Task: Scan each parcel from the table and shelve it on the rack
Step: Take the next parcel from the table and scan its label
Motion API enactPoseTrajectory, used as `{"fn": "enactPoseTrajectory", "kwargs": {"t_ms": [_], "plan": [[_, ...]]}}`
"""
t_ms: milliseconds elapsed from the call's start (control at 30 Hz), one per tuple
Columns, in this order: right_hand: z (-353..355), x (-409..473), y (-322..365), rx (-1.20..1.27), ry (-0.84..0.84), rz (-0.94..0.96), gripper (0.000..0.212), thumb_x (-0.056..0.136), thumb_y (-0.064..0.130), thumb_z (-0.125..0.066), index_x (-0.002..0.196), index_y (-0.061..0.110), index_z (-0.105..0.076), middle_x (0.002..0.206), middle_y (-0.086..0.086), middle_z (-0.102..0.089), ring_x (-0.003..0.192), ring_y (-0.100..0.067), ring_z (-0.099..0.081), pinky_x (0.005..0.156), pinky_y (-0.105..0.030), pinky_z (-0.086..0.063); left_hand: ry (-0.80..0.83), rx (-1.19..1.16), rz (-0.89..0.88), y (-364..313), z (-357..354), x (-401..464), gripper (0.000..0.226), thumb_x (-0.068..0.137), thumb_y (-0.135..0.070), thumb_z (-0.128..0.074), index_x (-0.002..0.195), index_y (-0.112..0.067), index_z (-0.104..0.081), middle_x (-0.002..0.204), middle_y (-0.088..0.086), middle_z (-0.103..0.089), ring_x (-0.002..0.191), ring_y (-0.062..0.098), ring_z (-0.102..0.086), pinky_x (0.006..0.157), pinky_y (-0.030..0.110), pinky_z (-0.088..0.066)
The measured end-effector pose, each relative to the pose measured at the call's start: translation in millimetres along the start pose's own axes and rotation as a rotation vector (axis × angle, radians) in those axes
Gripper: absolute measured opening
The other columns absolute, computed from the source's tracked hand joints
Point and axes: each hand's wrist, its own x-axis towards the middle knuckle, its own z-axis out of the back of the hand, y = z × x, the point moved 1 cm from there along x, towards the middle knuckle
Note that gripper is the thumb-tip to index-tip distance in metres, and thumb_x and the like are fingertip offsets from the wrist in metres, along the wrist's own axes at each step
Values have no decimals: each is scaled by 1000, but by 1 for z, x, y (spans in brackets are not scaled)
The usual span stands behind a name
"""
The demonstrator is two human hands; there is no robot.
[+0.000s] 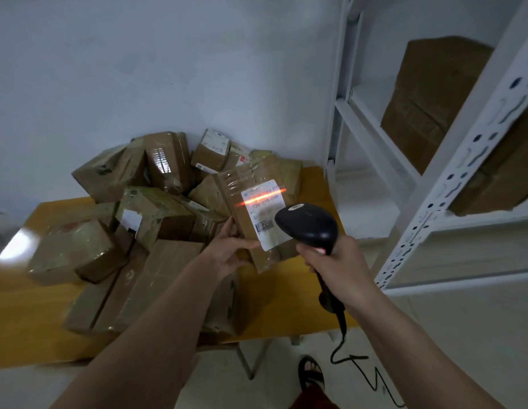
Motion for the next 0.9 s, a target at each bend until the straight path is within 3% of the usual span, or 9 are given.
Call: {"fn": "enactPoseTrajectory", "kwargs": {"t_ms": [167, 367, 467, 533, 633, 767, 900], "plan": [[-5, -15, 0, -4, -12, 4, 23, 88, 12, -66, 71, 24, -59, 63, 5, -55, 65, -6, -56, 55, -11, -43, 26, 6, -20, 2, 1, -14, 72, 69, 20, -65, 110, -39, -56, 120, 12, -65, 115, 36, -57, 92, 64, -46], [-6, -35, 3, 58, -50, -26, 13, 85, 13, -70, 77, 20, -64, 65, -3, -60, 67, -16, -59, 68, -32, -49, 64, 66, 14, 7, 8, -28, 94, 58, 11, -76, 137, -31, -46, 125, 11, -63, 117, 35, -57, 88, 59, -50], [8, -47, 7, 109, 3, -59, 5, 84, 12, -71, 86, 15, -68, 67, -3, -64, 66, -13, -62, 65, -24, -51, 188, 153, 84, 9, 7, -33, 97, 61, 9, -79, 142, -30, -41, 128, 8, -63, 116, 34, -60, 87, 56, -53], [22, -56, 9, 135, 77, -83, 11, 83, 13, -71, 94, 11, -69, 73, -10, -65, 67, -15, -63, 65, -22, -52, 290, 221, 127, 9, 2, -36, 101, 61, 8, -81, 144, -31, -38, 130, 7, -63, 117, 34, -60, 89, 55, -53], [47, -66, 13, 218, 139, -67, 15, 77, 10, -75, 92, 5, -72, 84, -21, -66, 72, -23, -61, 69, -31, -52, 429, 335, 159, 7, -14, -40, 107, 59, 2, -85, 146, -31, -32, 136, 8, -57, 123, 34, -56, 98, 58, -48], [85, -79, 18, 278, 198, 13, 34, 74, 13, -78, 104, -1, -68, 89, -23, -63, 75, -26, -59, 66, -32, -50, 571, 449, 127, -4, -47, -45, 117, 57, -5, -90, 149, -35, -25, 144, 6, -49, 128, 33, -52, 102, 59, -45], [126, -96, 27, 306, 189, 101, 48, 69, 20, -79, 110, 0, -64, 88, -20, -64, 74, -25, -59, 66, -31, -49, 612, 502, 32, -19, -94, -53, 121, 46, -12, -96, 145, -38, -31, 141, 4, -52, 125, 29, -55, 101, 55, -47]]}}
